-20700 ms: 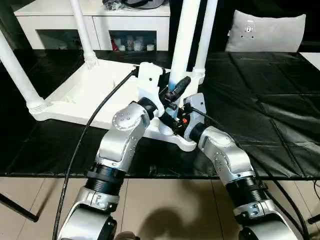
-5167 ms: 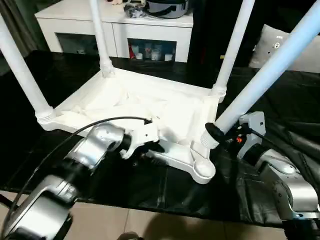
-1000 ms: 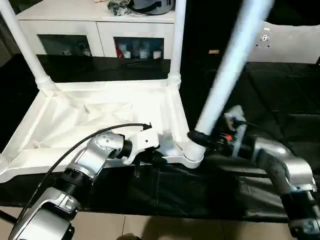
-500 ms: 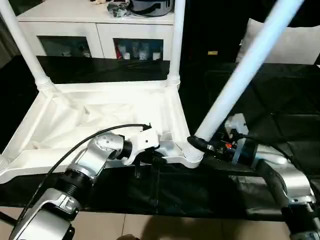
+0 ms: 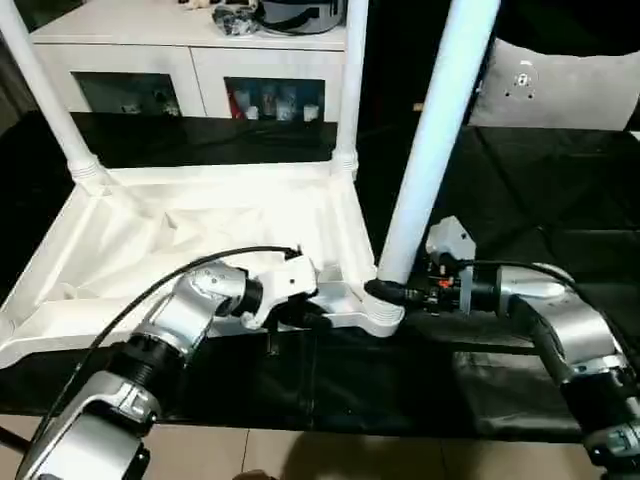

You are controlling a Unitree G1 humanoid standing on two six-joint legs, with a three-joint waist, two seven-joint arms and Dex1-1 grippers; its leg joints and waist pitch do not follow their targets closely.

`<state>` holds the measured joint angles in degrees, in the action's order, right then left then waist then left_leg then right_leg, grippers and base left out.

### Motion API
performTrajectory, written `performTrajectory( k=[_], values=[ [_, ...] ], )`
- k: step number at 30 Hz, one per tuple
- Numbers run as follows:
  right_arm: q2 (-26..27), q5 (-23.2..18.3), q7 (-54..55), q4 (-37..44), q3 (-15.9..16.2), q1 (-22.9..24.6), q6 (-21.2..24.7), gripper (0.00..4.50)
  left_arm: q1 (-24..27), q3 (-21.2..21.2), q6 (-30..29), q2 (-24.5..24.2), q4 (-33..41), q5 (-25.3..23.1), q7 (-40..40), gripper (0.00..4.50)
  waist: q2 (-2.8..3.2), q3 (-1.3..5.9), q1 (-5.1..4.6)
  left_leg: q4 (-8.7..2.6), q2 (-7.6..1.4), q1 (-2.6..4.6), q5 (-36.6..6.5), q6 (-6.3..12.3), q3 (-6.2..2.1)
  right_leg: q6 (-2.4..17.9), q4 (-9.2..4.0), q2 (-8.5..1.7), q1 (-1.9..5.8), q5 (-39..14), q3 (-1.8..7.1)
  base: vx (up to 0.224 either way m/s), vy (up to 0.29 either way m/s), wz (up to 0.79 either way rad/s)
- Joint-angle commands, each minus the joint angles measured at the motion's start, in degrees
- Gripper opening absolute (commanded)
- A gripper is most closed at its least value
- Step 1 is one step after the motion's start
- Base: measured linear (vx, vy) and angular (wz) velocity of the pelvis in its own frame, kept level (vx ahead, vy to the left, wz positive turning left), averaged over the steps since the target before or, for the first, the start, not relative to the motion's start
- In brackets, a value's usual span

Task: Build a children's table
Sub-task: Insert table leg to table base

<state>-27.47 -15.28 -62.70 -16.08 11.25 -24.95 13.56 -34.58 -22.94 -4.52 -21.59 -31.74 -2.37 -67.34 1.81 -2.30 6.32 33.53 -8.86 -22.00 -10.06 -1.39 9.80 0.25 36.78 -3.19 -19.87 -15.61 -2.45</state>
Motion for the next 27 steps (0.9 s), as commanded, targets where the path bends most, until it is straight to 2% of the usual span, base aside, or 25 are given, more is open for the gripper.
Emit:
performTrajectory(
  k=[1,5,6,8,10,11,12,13,14,15,17,18,21,25,27],
  values=[
    [0.03,4.72,-0.50,-5.16,5.29,3.01,2.75,1.86,-1.33,0.38,-0.10,-1.49,-0.66,-0.98,0.02,0.00,-0.16,2.65,0.87,-3.97,-5.05,1.06,-11.57,3.00,-2.13,15.54,-4.98,-6.63,1.33,-0.40,2.74,0.000,0.000,0.00],
    [1.04,4.30,2.23,-4.72,4.13,3.61,2.37,1.86,-0.90,0.97,-1.84,-1.30,-0.31,-0.71,0.64,0.00,-0.11,2.67,0.75,-4.06,-5.06,1.10,-11.59,2.67,-2.14,15.61,-4.89,-6.60,1.30,0.81,2.82,0.000,0.000,0.00],
    [2.61,4.81,7.23,-4.72,2.63,3.65,3.17,1.86,-0.03,1.60,-4.20,-0.73,0.57,-0.30,2.11,0.00,0.08,2.56,0.70,-4.20,-5.07,1.11,-12.24,2.41,-2.17,15.59,-4.98,-6.61,1.21,0.07,2.83,0.000,0.000,0.00],
    [4.13,5.08,11.35,-4.93,1.30,3.47,5.03,1.86,0.75,2.08,-5.91,-0.14,1.55,-0.06,3.61,0.00,0.00,2.36,0.35,-4.56,-5.06,1.23,-14.38,1.34,-2.32,15.50,-5.19,-6.65,1.03,-3.32,2.87,0.000,0.000,0.00],
    [5.79,5.09,15.04,-5.21,0.04,3.20,6.33,1.86,1.50,2.49,-8.16,0.69,2.88,0.22,5.09,0.00,-0.03,2.07,-0.11,-4.82,-4.97,1.44,-17.36,-0.05,-2.39,15.00,-5.56,-6.66,0.82,-8.93,3.00,0.000,0.000,0.00],
    [7.83,5.43,19.52,-5.64,-1.10,2.72,7.89,1.86,2.26,2.91,-11.03,1.95,4.57,0.38,7.17,0.00,-0.05,1.93,-0.47,-5.18,-5.04,1.12,-18.29,-1.01,-2.62,14.20,-5.62,-6.81,1.13,-12.11,2.95,0.000,0.000,0.00],
    [9.97,5.96,24.03,-6.31,-1.96,2.03,9.46,1.86,2.74,3.26,-13.77,3.66,6.07,0.36,9.70,0.00,-0.13,1.71,-0.72,-5.46,-4.88,1.04,-20.18,-1.89,-2.80,12.84,-5.95,-6.69,0.88,-16.12,2.85,0.000,0.000,0.00],
    [11.24,6.24,26.66,-6.80,-2.46,1.56,10.49,1.86,2.91,3.41,-15.13,4.78,6.76,0.20,11.34,0.00,-0.10,1.68,-0.85,-5.64,-4.94,1.14,-21.04,-2.52,-2.91,12.44,-5.87,-6.80,0.82,-17.47,2.90,-0.021,0.015,-0.18],
    [12.93,6.66,30.24,-7.73,-3.12,0.76,11.84,1.86,3.04,3.42,-16.96,6.38,7.64,-0.13,13.48,0.00,-0.10,1.58,-1.02,-5.72,-4.73,1.07,-22.47,-3.32,-3.12,11.11,-6.28,-6.92,0.73,-21.21,2.82,-0.022,0.018,-0.19],
    [13.87,6.89,32.21,-8.24,-3.48,0.34,12.59,1.86,3.13,3.37,-17.92,7.30,8.16,-0.37,14.68,0.00,-0.10,1.57,-1.09,-5.80,-4.83,1.37,-23.43,-4.03,-3.26,10.23,-6.49,-6.94,0.38,-22.57,2.96,-0.022,0.018,-0.19],
    [17.14,7.74,38.85,-11.16,-4.68,-1.77,14.23,1.86,3.31,2.56,-21.16,12.05,10.26,-1.42,19.87,0.00,-0.28,1.62,-1.17,-5.86,-4.81,1.76,-24.05,-4.21,-3.11,9.77,-6.80,-6.93,-0.02,-22.57,3.19,0.000,0.000,0.00],
    [17.87,7.83,40.19,-11.72,-4.83,-2.21,14.54,1.86,3.40,2.17,-22.13,13.42,10.92,-1.74,21.14,0.00,-0.17,1.68,-0.96,-5.77,-4.80,2.10,-23.72,-4.31,-3.03,9.73,-6.99,-6.89,-0.14,-21.83,3.20,0.000,0.000,0.00],
    [19.25,8.66,42.78,-11.94,-4.85,-2.60,15.26,1.86,3.78,1.43,-23.26,16.50,12.41,-1.75,23.32,0.00,-0.41,1.64,-0.68,-5.78,-4.72,2.05,-21.76,-3.26,-2.57,9.37,-7.27,-6.57,-0.17,-17.94,3.42,0.000,0.000,0.00],
    [20.18,9.80,44.57,-10.40,-4.90,-1.71,16.23,1.86,3.53,0.55,-21.81,14.51,11.20,-4.97,24.79,0.00,-0.05,1.77,-0.33,-5.76,-4.57,1.94,-20.67,-2.57,-2.51,8.45,-7.37,-6.60,-0.09,-16.63,3.56,0.000,0.000,0.00],
    [20.36,9.86,45.30,-10.19,-4.94,-1.54,16.41,1.86,3.51,0.56,-21.99,13.94,11.17,-5.58,25.41,0.00,-0.10,1.81,-0.30,-5.91,-4.59,1.82,-20.39,-2.60,-2.51,8.22,-7.33,-6.50,-0.01,-16.18,3.51,0.000,0.000,0.00]
  ],
)
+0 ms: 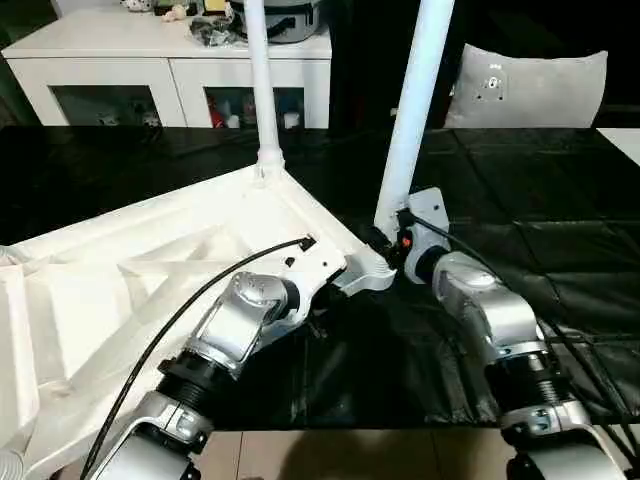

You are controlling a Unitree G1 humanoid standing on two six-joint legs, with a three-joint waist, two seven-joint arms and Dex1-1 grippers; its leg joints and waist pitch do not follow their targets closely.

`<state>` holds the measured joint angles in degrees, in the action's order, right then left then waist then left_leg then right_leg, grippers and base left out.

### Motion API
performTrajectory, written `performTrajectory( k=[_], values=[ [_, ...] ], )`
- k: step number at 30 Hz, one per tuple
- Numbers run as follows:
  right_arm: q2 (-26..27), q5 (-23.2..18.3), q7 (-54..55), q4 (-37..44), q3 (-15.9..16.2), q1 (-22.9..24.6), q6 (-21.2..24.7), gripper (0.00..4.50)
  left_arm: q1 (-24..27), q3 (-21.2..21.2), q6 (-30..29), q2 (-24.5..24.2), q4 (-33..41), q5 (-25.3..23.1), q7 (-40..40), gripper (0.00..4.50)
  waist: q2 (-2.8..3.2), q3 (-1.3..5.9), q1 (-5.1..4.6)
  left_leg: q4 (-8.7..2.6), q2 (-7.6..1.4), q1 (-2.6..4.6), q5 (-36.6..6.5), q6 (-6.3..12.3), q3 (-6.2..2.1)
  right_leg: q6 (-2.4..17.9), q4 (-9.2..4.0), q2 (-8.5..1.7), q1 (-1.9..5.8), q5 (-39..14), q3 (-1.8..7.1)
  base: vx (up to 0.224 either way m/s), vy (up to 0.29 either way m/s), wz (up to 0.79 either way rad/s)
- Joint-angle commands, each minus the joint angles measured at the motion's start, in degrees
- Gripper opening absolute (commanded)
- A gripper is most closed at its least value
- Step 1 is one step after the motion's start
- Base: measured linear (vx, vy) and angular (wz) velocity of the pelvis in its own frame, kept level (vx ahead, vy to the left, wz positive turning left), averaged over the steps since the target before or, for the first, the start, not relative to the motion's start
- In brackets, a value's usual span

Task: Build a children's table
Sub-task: Insert table leg to table base

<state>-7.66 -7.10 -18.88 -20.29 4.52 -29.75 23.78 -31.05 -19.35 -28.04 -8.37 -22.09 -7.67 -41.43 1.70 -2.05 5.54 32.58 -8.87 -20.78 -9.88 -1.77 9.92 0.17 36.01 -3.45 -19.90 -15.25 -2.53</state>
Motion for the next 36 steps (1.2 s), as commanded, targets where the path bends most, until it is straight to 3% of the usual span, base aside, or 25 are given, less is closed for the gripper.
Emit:
performTrajectory(
  k=[1,2,5,7,8,10,14,16,19,20,21,25,27,29,31,32,34,36],
  values=[
    [0.57,1.64,1.57,-5.96,1.70,3.31,6.14,1.86,-0.03,-2.93,1.54,0.58,1.50,-0.30,-0.43,0.00,-0.01,1.54,0.49,-5.01,-4.59,0.65,-20.79,-2.21,-2.65,8.23,-6.59,-6.20,-0.01,-16.78,3.56,0.000,0.000,0.00],
    [0.62,1.53,1.87,-5.89,1.39,3.47,5.83,1.86,-0.03,-2.40,1.56,0.16,1.53,-0.14,-0.35,0.00,0.26,1.46,0.54,-5.01,-4.62,0.84,-21.92,-2.46,-2.66,8.14,-6.75,-6.24,-0.23,-17.98,3.61,0.000,0.000,0.00],
    [0.72,1.36,2.58,-6.52,0.64,3.15,4.72,1.86,0.19,-1.74,1.35,-0.08,2.26,-0.25,0.08,0.00,0.31,1.17,0.50,-5.23,-4.55,1.19,-25.06,-3.30,-2.87,7.07,-7.31,-6.40,-0.52,-23.85,3.63,0.000,0.000,0.00],
    [0.60,1.34,2.62,-6.57,0.49,3.11,4.08,1.86,0.28,-2.11,2.37,-0.58,2.27,-0.75,0.10,0.00,0.26,1.30,0.51,-5.46,-4.67,1.22,-25.45,-3.54,-3.05,6.41,-7.47,-6.45,-0.47,-24.65,3.65,0.000,0.000,0.00],
    [0.54,1.40,2.59,-6.57,0.49,3.13,3.86,2.21,0.31,-2.13,2.50,-0.64,2.22,-0.81,0.12,0.00,0.33,1.43,0.50,-5.65,-4.75,1.15,-24.77,-3.62,-3.06,6.43,-7.39,-6.31,-0.35,-22.58,3.56,0.000,0.000,0.00],
    [-0.13,0.89,1.53,-5.96,-0.90,3.82,0.62,2.21,0.68,-1.80,3.88,-1.20,1.43,-0.69,0.07,0.00,0.92,1.54,0.52,-5.81,-4.87,1.14,-24.18,-3.99,-2.95,7.07,-7.10,-6.06,-0.32,-17.22,3.46,0.000,0.000,0.00],
    [-1.12,-1.26,-1.70,-2.97,-2.10,5.47,-1.58,2.21,0.80,-1.25,4.32,-1.66,1.16,0.22,-0.51,0.00,0.59,1.51,0.52,-5.69,-4.77,1.13,-24.28,-3.39,-2.62,7.61,-7.24,-6.12,-0.09,-16.45,3.56,0.000,0.000,0.00],
    [-1.92,-1.58,-3.23,-1.59,-1.99,6.34,-2.95,2.21,0.73,-0.96,4.34,-1.76,1.06,0.52,-0.67,0.00,0.50,1.74,0.84,-5.46,-4.83,1.02,-21.45,-2.50,-2.43,7.98,-7.03,-6.09,0.07,-13.62,3.61,0.000,0.000,0.00],
    [-4.97,-2.81,-8.70,2.62,-2.03,9.75,-7.20,2.21,0.45,-1.38,5.56,-3.16,0.22,0.17,-1.60,0.00,0.44,2.49,1.67,-4.41,-4.77,0.44,-12.46,0.18,-2.01,9.12,-5.91,-5.96,0.74,-0.72,3.41,0.018,-0.004,0.01],
    [-5.76,-3.45,-9.99,3.61,-2.45,10.63,-7.42,2.42,0.57,-1.53,5.84,-3.58,0.14,0.18,-1.95,0.00,0.42,2.51,1.93,-4.02,-4.56,0.06,-9.58,1.71,-1.90,9.36,-5.51,-5.79,0.98,4.14,3.20,0.000,0.000,0.00],
    [-6.16,-3.58,-10.61,3.93,-2.54,10.94,-8.00,2.59,0.64,-1.62,6.06,-3.73,0.13,0.21,-2.16,0.00,0.43,2.52,2.06,-3.87,-4.45,-0.02,-8.90,2.68,-1.83,9.66,-5.38,-5.80,1.03,5.36,3.02,0.000,0.000,0.00],
    [-8.42,-3.82,-13.95,4.81,-2.81,11.97,-9.70,2.88,1.26,-2.16,6.50,-4.41,1.02,0.69,-3.84,0.00,0.57,2.78,2.32,-3.73,-4.52,-0.15,-8.18,3.23,-1.90,10.19,-5.33,-5.75,1.26,4.04,2.69,0.000,0.000,0.00],
    [-9.08,-4.45,-15.01,5.09,-2.99,12.11,-9.71,3.05,1.53,-2.33,6.46,-4.56,1.52,0.91,-4.48,0.00,0.55,3.25,2.30,-3.32,-4.62,-0.31,-5.21,4.25,-1.98,10.72,-4.55,-5.46,1.18,9.15,2.49,0.000,0.000,0.00],
    [-9.26,-5.04,-15.18,5.30,-3.20,11.64,-9.68,3.10,2.01,-3.03,7.61,-4.98,2.51,1.47,-6.18,0.00,0.59,3.12,2.30,-3.15,-4.56,-0.49,-4.95,5.09,-1.85,11.44,-4.45,-5.52,0.98,10.29,2.43,0.000,0.000,0.00],
    [-9.19,-5.27,-15.34,5.42,-3.16,11.24,-9.80,3.42,2.42,-3.58,7.87,-5.19,3.49,1.82,-7.21,0.00,0.52,3.09,2.34,-3.19,-4.63,-0.48,-5.89,5.28,-1.84,11.64,-4.56,-5.71,1.01,8.88,2.42,0.000,0.000,0.00],
    [-9.04,-5.57,-15.75,5.49,-3.00,10.99,-9.61,3.42,2.63,-3.84,7.64,-5.22,4.11,2.06,-7.64,0.00,0.50,3.07,2.34,-3.19,-4.68,-0.36,-6.21,5.30,-1.77,11.73,-4.64,-5.65,0.91,7.94,2.44,0.000,0.000,0.00],
    [-8.68,-5.61,-15.69,5.43,-2.77,10.48,-9.31,2.94,2.98,-4.19,7.35,-5.21,4.98,2.33,-8.11,0.00,0.38,3.06,2.57,-3.15,-4.73,-0.38,-5.74,5.34,-1.72,11.80,-4.58,-5.64,0.90,7.41,2.49,0.000,0.000,0.00],
    [-8.33,-5.45,-15.57,5.29,-2.68,10.02,-9.13,3.05,3.23,-4.40,7.39,-5.20,5.49,2.32,-8.31,0.00,0.44,3.13,2.63,-3.08,-4.77,-0.37,-5.34,5.31,-1.75,11.93,-4.39,-5.64,0.85,7.84,2.47,0.000,0.000,0.00]
  ],
)
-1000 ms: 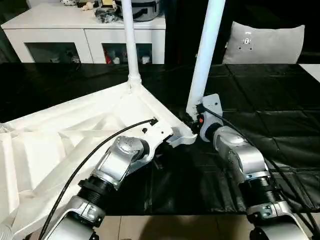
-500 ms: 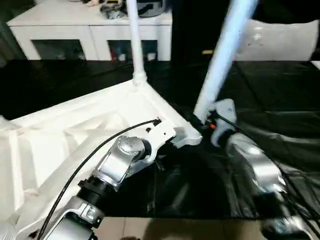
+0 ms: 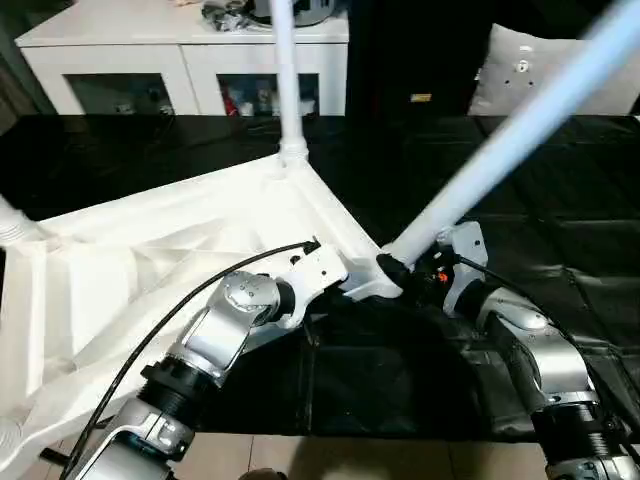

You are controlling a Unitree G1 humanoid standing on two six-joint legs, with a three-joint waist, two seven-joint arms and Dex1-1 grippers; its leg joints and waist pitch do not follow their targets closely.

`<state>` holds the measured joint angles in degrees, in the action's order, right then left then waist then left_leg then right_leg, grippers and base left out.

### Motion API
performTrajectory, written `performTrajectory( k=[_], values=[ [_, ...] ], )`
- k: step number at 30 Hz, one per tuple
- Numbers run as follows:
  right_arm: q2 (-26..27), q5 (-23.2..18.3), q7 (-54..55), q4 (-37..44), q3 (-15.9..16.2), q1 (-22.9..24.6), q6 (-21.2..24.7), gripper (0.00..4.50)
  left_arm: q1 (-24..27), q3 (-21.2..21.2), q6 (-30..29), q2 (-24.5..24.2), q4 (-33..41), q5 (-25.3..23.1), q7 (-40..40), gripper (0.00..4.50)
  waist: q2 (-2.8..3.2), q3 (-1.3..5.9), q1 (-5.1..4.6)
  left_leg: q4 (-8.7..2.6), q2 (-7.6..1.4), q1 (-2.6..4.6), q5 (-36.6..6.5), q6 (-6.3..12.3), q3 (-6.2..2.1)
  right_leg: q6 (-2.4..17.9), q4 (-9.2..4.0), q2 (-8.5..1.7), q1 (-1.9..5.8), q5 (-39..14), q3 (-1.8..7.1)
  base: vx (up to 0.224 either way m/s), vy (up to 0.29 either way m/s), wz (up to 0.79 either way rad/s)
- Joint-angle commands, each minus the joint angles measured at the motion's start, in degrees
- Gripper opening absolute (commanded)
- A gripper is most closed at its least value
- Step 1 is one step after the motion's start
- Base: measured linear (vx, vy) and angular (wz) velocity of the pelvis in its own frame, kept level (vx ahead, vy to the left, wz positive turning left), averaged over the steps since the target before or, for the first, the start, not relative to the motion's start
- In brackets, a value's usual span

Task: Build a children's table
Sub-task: Insert table leg to table base

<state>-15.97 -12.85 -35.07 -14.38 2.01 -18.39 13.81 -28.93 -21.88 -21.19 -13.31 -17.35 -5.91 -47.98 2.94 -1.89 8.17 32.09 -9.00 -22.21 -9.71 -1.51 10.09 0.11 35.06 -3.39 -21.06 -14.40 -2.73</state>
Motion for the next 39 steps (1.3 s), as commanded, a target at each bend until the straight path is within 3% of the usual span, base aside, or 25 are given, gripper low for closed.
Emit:
performTrajectory(
  k=[1,2,6,7,9,12,22,24,32,39],
  values=[
    [0.15,0.40,0.53,-0.68,-0.16,-1.61,0.63,2.88,1.27,-2.07,0.61,-0.30,1.05,0.57,-2.01,0.00,-1.09,2.94,-0.04,-2.64,-4.67,1.05,-5.43,5.11,-1.86,11.97,-3.47,-5.72,2.03,7.07,2.67,0.000,0.000,0.00],
    [0.23,0.40,0.31,-0.70,-0.14,-1.82,0.47,2.66,1.43,-2.26,0.69,-0.37,1.32,0.59,-2.22,0.00,-0.92,3.02,0.05,-2.57,-4.61,1.09,-5.07,5.09,-1.89,12.03,-3.34,-5.73,2.05,7.09,2.64,0.000,0.000,0.00],
    [-0.64,-0.01,-1.28,0.02,0.13,-2.41,0.81,2.52,2.20,-2.63,0.70,-0.71,2.54,0.59,-2.67,0.00,-0.97,3.06,0.27,-2.32,-4.64,1.09,-4.04,5.43,-1.79,12.13,-3.11,-5.69,1.98,8.32,2.68,0.000,0.000,0.00],
    [-1.10,-0.10,-1.73,-0.06,0.12,-2.55,0.88,2.48,2.31,-2.61,0.62,-0.72,2.69,0.59,-2.67,0.00,-1.90,3.02,0.16,-2.29,-4.52,1.01,-3.77,5.70,-1.64,12.03,-3.12,-5.58,2.11,8.76,2.65,0.000,0.000,0.00],
    [-1.53,-0.13,-2.18,-0.23,0.14,-2.70,0.88,2.47,2.39,-2.59,0.55,-0.72,2.81,0.57,-2.69,0.00,-1.50,2.99,0.40,-2.23,-4.48,0.96,-3.74,5.84,-1.70,11.86,-3.08,-5.77,2.07,7.51,2.62,0.000,0.000,0.00],
    [-2.68,0.25,-4.25,-0.38,0.99,-2.55,0.60,2.47,2.62,-2.53,0.70,-1.01,3.08,0.55,-2.54,0.00,-1.74,3.03,0.31,-2.13,-4.43,0.93,-3.56,5.94,-1.69,11.67,-3.05,-5.71,2.15,6.64,2.60,0.000,0.000,0.00],
    [-5.77,-2.27,-11.98,1.99,2.67,-1.41,4.01,2.47,2.47,-3.16,2.81,-3.09,3.27,0.55,-5.76,0.00,-1.59,3.09,0.47,-1.80,-4.42,0.90,-3.27,7.01,-1.69,12.17,-2.91,-5.60,2.12,6.85,2.52,0.000,0.000,0.00],
    [-8.10,-3.14,-16.60,2.89,4.21,-0.93,6.72,2.47,2.19,-3.83,4.08,-4.62,2.84,0.26,-7.62,0.00,-1.49,3.08,0.70,-1.80,-4.55,0.98,-3.99,6.74,-1.74,12.20,-2.98,-5.66,2.12,5.47,2.54,0.000,0.000,0.00],
    [-10.30,-0.65,-20.37,-0.32,7.33,-2.22,7.90,2.47,1.59,-4.72,5.89,-6.70,2.32,0.67,-11.22,0.00,-1.66,2.58,0.84,-2.36,-4.71,1.24,-8.94,3.17,-1.77,12.05,-3.69,-5.92,1.81,-3.35,2.72,0.000,0.000,0.00],
    [-11.95,-0.05,-23.62,-3.27,9.07,-3.43,9.98,2.47,-0.80,-4.56,8.52,-8.26,-1.09,1.21,-14.45,0.00,-1.81,2.84,1.06,-2.14,-4.61,1.32,-8.15,2.76,-1.74,12.73,-3.28,-5.89,1.86,0.42,2.75,0.000,0.000,0.00]
  ],
)
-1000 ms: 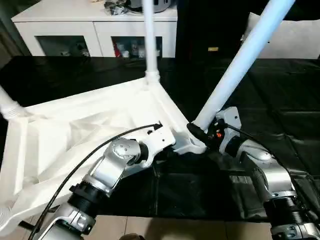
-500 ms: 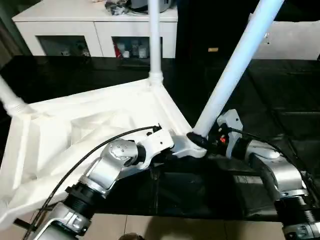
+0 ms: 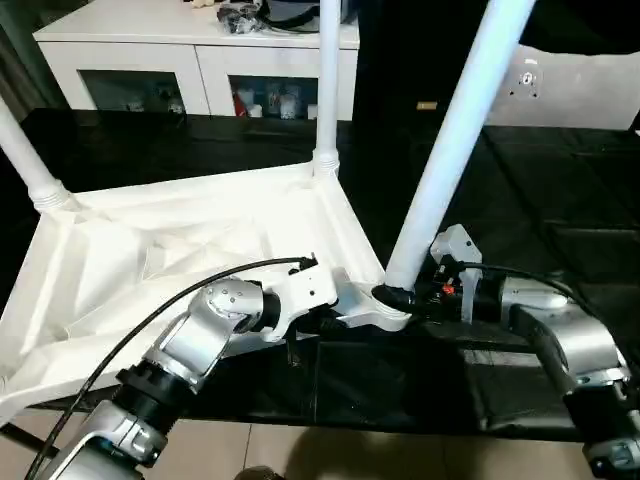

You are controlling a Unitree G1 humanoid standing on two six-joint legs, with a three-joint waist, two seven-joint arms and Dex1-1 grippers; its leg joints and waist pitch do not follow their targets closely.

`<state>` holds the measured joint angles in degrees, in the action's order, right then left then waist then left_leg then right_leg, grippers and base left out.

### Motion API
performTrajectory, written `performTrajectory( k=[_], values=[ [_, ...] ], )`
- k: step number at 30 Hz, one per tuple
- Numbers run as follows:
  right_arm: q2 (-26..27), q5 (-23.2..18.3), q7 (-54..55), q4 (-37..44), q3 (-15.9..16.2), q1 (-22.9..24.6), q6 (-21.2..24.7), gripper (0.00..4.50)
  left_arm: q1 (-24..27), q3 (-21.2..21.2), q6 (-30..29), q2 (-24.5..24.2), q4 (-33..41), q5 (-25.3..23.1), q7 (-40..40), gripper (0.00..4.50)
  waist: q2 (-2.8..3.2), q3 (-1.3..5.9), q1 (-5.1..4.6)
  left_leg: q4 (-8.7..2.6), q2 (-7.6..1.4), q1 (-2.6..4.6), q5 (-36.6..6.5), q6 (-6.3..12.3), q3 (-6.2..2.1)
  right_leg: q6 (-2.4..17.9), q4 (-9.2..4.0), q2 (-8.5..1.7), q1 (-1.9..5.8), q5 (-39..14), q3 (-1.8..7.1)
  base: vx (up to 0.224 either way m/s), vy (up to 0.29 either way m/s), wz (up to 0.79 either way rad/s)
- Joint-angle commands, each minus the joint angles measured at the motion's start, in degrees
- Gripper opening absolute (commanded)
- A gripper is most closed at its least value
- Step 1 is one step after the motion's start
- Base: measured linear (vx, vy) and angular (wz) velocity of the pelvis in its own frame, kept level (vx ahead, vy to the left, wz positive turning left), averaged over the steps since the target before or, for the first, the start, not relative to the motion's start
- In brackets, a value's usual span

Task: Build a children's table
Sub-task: Insert table leg to table base

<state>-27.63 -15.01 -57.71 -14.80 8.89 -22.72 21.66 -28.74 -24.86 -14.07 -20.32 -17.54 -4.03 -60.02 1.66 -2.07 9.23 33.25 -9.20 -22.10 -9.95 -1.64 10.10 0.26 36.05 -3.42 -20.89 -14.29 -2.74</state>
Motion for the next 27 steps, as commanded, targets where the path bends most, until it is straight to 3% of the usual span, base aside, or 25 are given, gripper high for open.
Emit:
performTrajectory(
  k=[1,16,22,24,27],
  values=[
    [-0.28,2.15,-1.15,-3.36,2.24,0.73,2.23,2.47,-1.18,-1.65,1.61,-1.37,-1.08,-0.57,-2.98,0.00,-0.52,3.05,0.12,-3.26,-4.40,1.21,-7.72,3.05,-1.70,12.77,-4.24,-5.83,1.66,0.68,2.71,0.000,0.000,0.00],
    [1.45,0.83,-3.31,-7.51,2.74,-0.58,2.97,2.47,-2.50,-2.46,3.29,-1.47,-2.95,-0.16,-5.88,0.00,-0.08,3.13,0.36,-3.27,-4.57,1.27,-8.94,2.17,-1.79,13.78,-4.04,-5.84,1.68,1.75,2.63,0.000,0.000,0.00],
    [4.29,-2.11,-2.16,-11.00,-0.55,-0.09,2.61,2.47,-2.87,-2.35,3.62,-1.04,-3.45,-0.02,-5.68,0.00,0.15,2.98,0.35,-3.71,-4.76,1.54,-12.44,0.60,-1.91,13.76,-4.46,-6.01,1.55,-2.63,2.70,0.000,0.000,0.00],
    [4.87,-2.55,-1.80,-11.10,-1.40,2.27,0.25,2.46,-2.68,-2.17,3.69,-0.99,-3.50,-0.01,-5.41,0.00,0.57,3.00,0.40,-3.75,-4.77,1.50,-12.68,0.24,-2.00,13.52,-4.41,-6.05,1.54,-2.28,2.73,0.000,0.000,0.00],
    [5.65,-2.47,-0.89,-10.69,-2.41,4.64,-3.31,2.46,-2.41,-1.91,3.57,-0.82,-3.42,0.07,-5.12,0.00,0.35,3.18,0.43,-3.65,-4.69,1.41,-11.64,0.57,-2.01,13.42,-4.21,-6.00,1.70,0.97,2.67,0.000,0.000,0.00]
  ],
)
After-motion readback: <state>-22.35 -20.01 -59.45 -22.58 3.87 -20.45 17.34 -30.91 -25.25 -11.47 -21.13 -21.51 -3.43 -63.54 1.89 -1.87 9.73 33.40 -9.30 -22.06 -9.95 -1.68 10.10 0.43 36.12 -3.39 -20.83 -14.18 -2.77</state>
